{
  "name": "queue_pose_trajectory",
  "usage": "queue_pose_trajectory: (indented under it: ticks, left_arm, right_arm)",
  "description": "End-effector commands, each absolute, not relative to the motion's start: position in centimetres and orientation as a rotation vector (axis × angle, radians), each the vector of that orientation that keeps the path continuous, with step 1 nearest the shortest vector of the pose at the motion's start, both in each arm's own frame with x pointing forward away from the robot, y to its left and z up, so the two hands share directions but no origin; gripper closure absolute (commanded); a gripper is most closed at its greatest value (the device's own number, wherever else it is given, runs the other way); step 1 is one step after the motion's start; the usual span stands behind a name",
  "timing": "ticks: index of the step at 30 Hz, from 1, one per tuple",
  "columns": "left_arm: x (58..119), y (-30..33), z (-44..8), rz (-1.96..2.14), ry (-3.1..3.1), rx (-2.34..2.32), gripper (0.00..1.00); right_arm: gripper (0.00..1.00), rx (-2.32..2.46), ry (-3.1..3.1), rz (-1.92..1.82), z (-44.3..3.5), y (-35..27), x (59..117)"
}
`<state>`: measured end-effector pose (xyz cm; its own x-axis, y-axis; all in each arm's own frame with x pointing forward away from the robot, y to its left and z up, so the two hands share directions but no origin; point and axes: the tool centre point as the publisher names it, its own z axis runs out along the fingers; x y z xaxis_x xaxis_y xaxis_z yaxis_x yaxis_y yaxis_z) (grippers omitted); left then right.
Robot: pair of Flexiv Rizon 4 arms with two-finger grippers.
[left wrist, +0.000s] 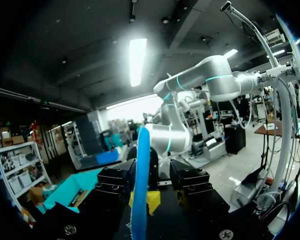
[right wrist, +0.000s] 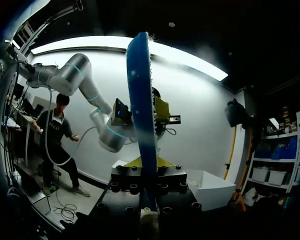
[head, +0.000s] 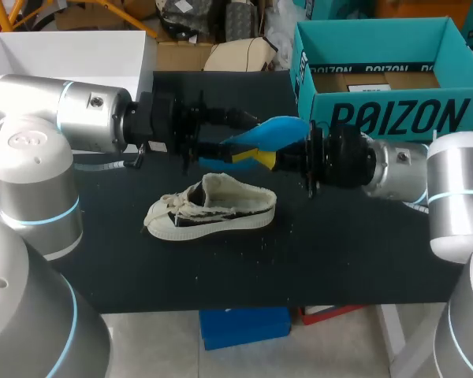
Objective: Take the shoe out of the shoebox, open the shoe tongue, remove and reinsert the insole, then place the shoe into the shoebox
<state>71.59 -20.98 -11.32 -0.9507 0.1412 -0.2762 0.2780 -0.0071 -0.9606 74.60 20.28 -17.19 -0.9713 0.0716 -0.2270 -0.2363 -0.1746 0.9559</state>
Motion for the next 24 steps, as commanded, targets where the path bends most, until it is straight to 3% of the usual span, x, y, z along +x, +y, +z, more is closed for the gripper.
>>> queue_pose_trajectory:
  ticks: [1,11,24]
  left_arm:
    - [71.5,-21.2,-11.4,-2.111,2.14,0.452,0.64]
    - [71.5,-21.2,-11.4,-2.111,2.14,0.452,0.58]
    - [71.5,-21.2,-11.4,-2.111,2.14,0.452,0.56]
  right_arm:
    - [1.0,-0.192,1.985,2.196,-16.6,19.5,74.0]
    - [1.0,-0.202,2.138,2.117,-16.8,18.4,73.5]
    - [1.0,-0.221,2.336,1.995,-17.2,17.9,73.0]
